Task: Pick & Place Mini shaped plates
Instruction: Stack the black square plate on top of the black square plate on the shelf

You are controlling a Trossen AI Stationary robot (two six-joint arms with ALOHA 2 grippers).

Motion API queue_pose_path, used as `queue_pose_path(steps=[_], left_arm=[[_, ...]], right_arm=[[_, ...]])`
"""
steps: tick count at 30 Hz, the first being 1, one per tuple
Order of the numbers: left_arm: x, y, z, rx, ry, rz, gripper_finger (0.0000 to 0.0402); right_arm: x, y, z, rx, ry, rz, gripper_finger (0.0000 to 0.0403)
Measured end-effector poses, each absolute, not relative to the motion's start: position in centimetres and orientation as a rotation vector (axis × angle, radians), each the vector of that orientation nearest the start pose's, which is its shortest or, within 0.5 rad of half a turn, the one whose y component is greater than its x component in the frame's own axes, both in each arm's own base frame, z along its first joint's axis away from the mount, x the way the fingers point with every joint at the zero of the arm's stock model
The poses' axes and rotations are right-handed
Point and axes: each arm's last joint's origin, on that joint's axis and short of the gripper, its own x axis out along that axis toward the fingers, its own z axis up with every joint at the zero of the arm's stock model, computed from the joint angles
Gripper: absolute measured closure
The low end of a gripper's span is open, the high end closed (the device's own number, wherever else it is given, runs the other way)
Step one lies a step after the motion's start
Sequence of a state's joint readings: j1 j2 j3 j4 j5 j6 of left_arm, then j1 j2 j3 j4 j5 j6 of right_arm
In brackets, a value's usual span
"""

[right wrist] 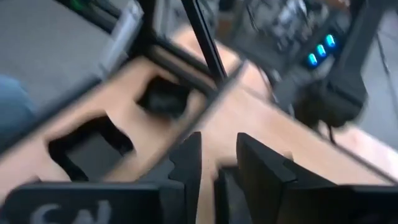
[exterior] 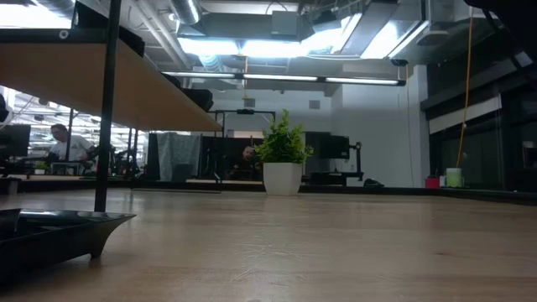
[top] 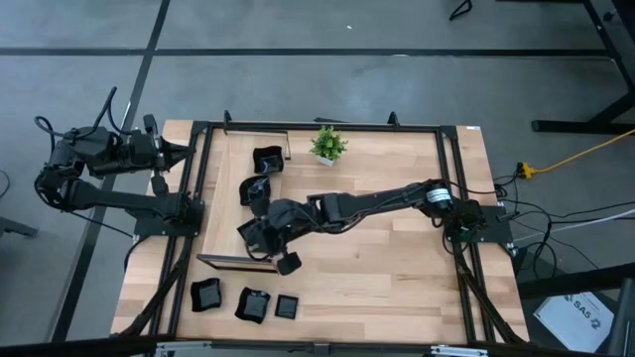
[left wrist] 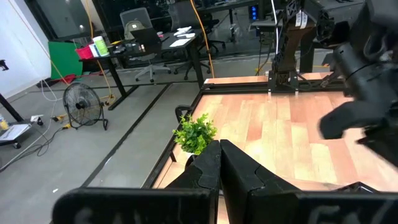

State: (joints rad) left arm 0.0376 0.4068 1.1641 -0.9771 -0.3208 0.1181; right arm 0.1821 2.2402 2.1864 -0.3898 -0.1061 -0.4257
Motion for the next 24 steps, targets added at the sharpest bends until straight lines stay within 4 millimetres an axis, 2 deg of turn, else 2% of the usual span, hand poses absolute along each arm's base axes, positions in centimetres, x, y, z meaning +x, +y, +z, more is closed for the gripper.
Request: queue_pose_path(steps=[5, 12, 14, 19, 24], left_arm=[[0.7, 0.9, 39.9, 0.148, 0.24, 0.344, 0.0398], [0.7, 0.9, 39.9, 0.148, 0.24, 0.344, 0.0398], [0.7, 0.9, 39.9, 0.148, 0.24, 0.344, 0.0398], [0.7, 0.9, 39.9, 0.148, 0.24, 0.344, 0.0398], [0.7, 0.9, 39.9, 0.148, 0.24, 0.344, 0.0398]], right_arm=[[51.0, 10.4, 32.0, -0.421, 0.329, 0.408, 0.0315], [50.3, 10.3, 30.7, -0.39, 0.487, 0.413, 0.0348], [49.5, 10.6, 30.3, -0.379, 0.585, 0.434, 0.0356], [46.5, 11.4, 32.1, -0.294, 0.736, 0.469, 0.0372], [44.7, 11.8, 32.3, -0.24, 0.865, 0.468, 0.0394]])
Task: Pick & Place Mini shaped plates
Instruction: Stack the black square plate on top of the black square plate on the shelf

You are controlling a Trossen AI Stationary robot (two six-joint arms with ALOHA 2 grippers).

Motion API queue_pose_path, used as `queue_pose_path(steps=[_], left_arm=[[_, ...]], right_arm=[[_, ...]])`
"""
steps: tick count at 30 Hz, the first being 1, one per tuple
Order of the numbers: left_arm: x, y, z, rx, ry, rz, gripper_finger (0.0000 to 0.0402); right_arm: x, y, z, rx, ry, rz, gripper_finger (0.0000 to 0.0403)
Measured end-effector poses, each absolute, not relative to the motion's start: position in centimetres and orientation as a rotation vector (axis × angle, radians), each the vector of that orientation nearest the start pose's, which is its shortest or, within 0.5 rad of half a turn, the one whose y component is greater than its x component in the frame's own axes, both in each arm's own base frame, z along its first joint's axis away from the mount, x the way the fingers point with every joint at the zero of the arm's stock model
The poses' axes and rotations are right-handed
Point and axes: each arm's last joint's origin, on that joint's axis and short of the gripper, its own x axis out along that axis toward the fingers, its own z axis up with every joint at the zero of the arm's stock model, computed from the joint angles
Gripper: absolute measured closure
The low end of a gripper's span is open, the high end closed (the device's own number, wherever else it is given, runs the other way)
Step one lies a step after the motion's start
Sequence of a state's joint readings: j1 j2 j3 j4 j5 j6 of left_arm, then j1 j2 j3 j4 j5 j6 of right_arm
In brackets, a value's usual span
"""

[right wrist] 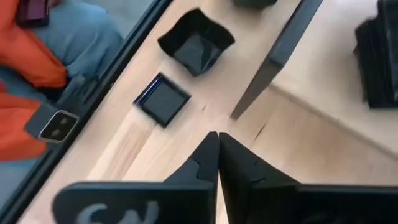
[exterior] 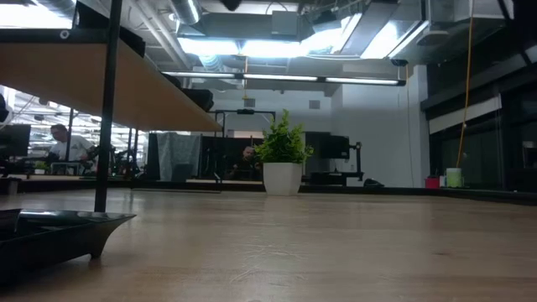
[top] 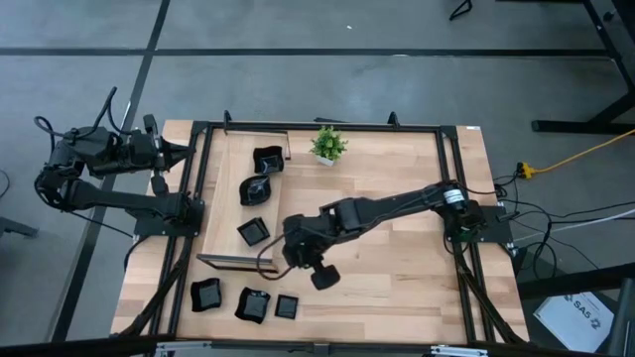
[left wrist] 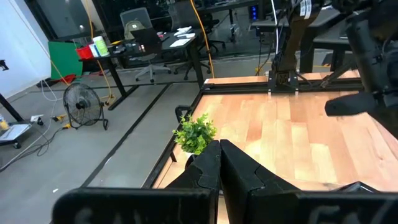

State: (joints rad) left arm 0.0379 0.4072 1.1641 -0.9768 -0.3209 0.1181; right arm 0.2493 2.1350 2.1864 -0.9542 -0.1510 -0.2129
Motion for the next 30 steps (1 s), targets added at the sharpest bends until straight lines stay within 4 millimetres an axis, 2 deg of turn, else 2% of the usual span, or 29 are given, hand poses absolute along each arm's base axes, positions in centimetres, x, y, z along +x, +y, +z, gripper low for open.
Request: queue_pose_path(steps=[5, 8, 12, 16, 23, 30], left_arm=[[0.7, 0.9, 39.9, 0.148, 0.24, 0.344, 0.0398], [0.7, 0.9, 39.9, 0.148, 0.24, 0.344, 0.0398], [0.7, 0.9, 39.9, 0.148, 0.241, 0.343, 0.0398], [0.7, 0.9, 39.9, 0.148, 0.241, 0.344, 0.0398], [0.7, 0.9, 39.9, 0.148, 0.241, 0.344, 0.0398], [0.8, 0.9, 40.2, 0.13, 0.202, 0.346, 0.0398]], right_arm=[[43.8, 12.5, 32.4, -0.236, 0.918, 0.479, 0.0394], [43.3, 13.0, 30.6, -0.235, 0.983, 0.49, 0.0384], [41.5, 13.2, 28.4, -0.22, 1.014, 0.555, 0.0381], [38.7, 12.6, 27.5, -0.16, 0.942, 0.558, 0.039], [32.7, 10.6, 27.5, -0.1, 0.699, 0.396, 0.0397], [28.5, 8.8, 25.1, -0.011, 0.571, 0.182, 0.0374]])
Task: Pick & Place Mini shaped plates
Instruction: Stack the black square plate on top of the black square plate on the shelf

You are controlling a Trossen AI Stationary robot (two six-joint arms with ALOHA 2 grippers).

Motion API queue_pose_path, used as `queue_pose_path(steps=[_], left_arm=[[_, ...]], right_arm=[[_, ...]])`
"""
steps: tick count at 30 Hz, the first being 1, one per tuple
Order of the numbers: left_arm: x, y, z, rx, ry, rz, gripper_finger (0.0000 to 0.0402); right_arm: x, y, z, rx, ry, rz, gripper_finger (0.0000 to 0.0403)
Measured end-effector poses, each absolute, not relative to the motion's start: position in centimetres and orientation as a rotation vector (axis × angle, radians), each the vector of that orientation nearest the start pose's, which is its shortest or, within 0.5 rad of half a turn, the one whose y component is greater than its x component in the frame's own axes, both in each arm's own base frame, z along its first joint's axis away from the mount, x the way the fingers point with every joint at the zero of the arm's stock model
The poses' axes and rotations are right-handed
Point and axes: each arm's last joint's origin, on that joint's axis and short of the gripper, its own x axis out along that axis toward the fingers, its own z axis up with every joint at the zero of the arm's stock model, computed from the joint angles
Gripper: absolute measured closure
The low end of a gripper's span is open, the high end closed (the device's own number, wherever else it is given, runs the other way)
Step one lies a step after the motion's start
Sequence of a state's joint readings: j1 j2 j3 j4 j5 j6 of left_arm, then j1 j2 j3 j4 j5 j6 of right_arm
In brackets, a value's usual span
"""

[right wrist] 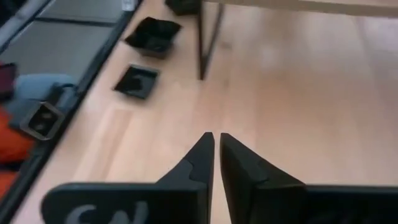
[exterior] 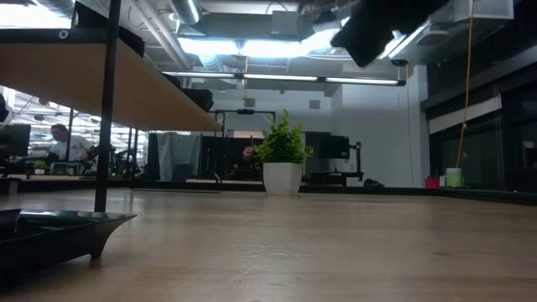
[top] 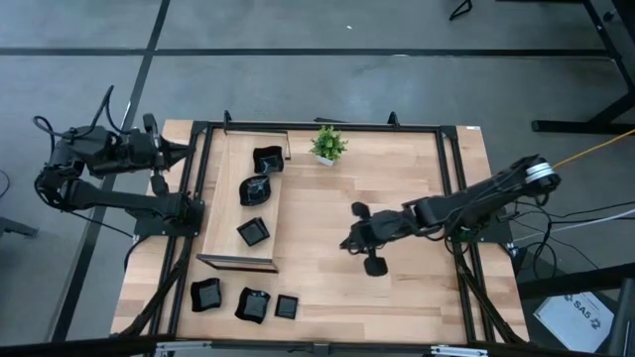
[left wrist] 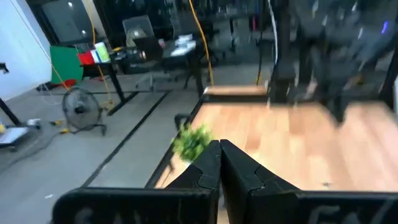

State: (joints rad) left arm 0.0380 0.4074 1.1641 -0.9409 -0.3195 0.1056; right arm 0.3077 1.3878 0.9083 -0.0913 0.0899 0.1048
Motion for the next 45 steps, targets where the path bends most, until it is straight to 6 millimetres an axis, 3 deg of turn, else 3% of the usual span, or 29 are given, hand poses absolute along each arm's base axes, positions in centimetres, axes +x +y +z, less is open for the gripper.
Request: queue_pose_path(steps=[4, 8, 13, 17, 20, 24, 31, 36, 45], left_arm=[[1.6, 0.9, 40.5, 0.032, 0.115, 0.314, 0.0398], [3.3, 0.4, 40.3, 0.003, 0.147, 0.149, 0.0398], [8.4, 0.2, 39.5, -0.045, 0.332, 0.0, 0.0397], [12.7, -0.1, 37.7, -0.058, 0.57, -0.045, 0.0397], [14.7, -0.9, 37.4, -0.109, 0.732, -0.127, 0.0398], [16.3, -2.3, 38.0, -0.189, 0.821, -0.203, 0.0398], [17.9, -5.8, 37.3, -0.263, 0.952, -0.303, 0.0398], [18.2, -8.0, 36.0, -0.257, 1.066, -0.261, 0.0398], [18.0, -9.5, 34.3, -0.159, 1.215, -0.129, 0.0398]], right_arm=[[27.6, 8.3, 23.5, -0.006, 0.568, 0.117, 0.037], [27.5, 8.2, 23.1, -0.02, 0.566, 0.104, 0.037], [27.5, 8.1, 23.2, -0.074, 0.557, 0.117, 0.037], [27.5, 8.1, 23.1, -0.085, 0.563, 0.117, 0.037], [27.5, 8.1, 23.1, -0.087, 0.565, 0.118, 0.037], [27.5, 8.1, 23.0, -0.095, 0.571, 0.114, 0.0369], [27.4, 8.0, 23.0, -0.104, 0.573, 0.097, 0.0369], [27.4, 8.0, 22.9, -0.107, 0.581, 0.097, 0.0369], [27.4, 8.0, 22.9, -0.106, 0.583, 0.096, 0.0369]])
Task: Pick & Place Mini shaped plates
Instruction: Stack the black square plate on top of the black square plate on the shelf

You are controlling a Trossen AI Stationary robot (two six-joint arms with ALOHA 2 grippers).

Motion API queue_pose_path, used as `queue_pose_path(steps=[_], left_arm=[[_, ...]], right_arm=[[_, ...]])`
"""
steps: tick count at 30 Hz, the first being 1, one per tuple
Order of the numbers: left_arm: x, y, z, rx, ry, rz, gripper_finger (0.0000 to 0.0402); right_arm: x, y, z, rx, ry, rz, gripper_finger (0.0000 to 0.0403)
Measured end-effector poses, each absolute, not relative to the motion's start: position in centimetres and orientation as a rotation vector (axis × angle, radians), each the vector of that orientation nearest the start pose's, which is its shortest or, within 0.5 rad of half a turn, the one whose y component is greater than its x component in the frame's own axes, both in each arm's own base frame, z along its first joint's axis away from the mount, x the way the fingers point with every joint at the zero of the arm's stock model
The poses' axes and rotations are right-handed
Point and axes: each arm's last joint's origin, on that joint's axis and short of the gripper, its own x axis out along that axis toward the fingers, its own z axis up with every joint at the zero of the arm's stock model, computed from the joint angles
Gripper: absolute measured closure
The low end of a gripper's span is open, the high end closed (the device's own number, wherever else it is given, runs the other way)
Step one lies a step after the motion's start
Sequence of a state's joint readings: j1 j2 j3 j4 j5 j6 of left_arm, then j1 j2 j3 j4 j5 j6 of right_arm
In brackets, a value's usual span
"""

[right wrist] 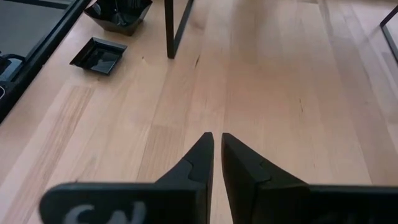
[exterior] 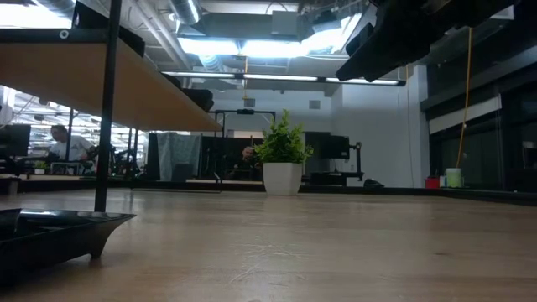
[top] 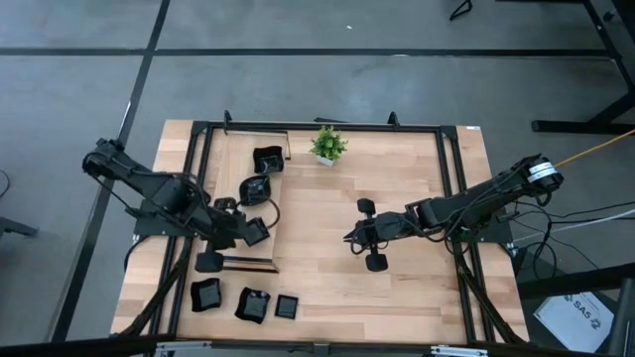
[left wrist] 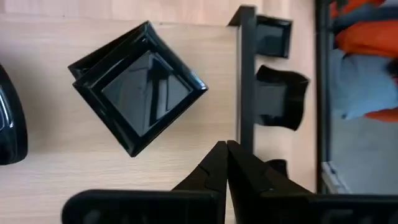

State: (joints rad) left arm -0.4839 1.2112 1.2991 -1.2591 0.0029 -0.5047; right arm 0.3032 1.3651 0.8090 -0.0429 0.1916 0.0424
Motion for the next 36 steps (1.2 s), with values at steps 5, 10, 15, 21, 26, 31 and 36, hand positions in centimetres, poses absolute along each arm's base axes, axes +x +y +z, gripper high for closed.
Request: queue_pose_path(steps=[5, 10, 15, 21, 26, 31, 36], left_arm=[[18.9, -9.5, 33.4, -0.132, 1.273, -0.096, 0.0398], [19.8, -9.1, 32.6, -0.087, 1.316, -0.08, 0.0398], [20.3, -8.6, 32.3, -0.057, 1.328, -0.073, 0.0398], [20.6, -8.1, 32.3, -0.022, 1.317, -0.05, 0.0398], [20.6, -7.9, 32.3, 0.02, 1.303, -0.02, 0.0398], [20.7, -7.8, 32.3, 0.068, 1.287, 0.001, 0.0398], [20.7, -7.8, 32.3, 0.068, 1.286, 0.001, 0.0398]], right_arm=[[27.4, 8.0, 22.9, -0.104, 0.583, 0.095, 0.037], [27.4, 8.0, 22.9, -0.103, 0.583, 0.095, 0.0369], [27.4, 8.0, 22.9, -0.104, 0.583, 0.095, 0.037], [27.4, 8.0, 22.9, -0.104, 0.583, 0.096, 0.037], [27.4, 8.0, 22.9, -0.104, 0.583, 0.095, 0.0369], [27.4, 8.0, 22.9, -0.104, 0.583, 0.095, 0.037], [27.9, 7.9, 23.7, -0.148, 0.49, 0.022, 0.0369]])
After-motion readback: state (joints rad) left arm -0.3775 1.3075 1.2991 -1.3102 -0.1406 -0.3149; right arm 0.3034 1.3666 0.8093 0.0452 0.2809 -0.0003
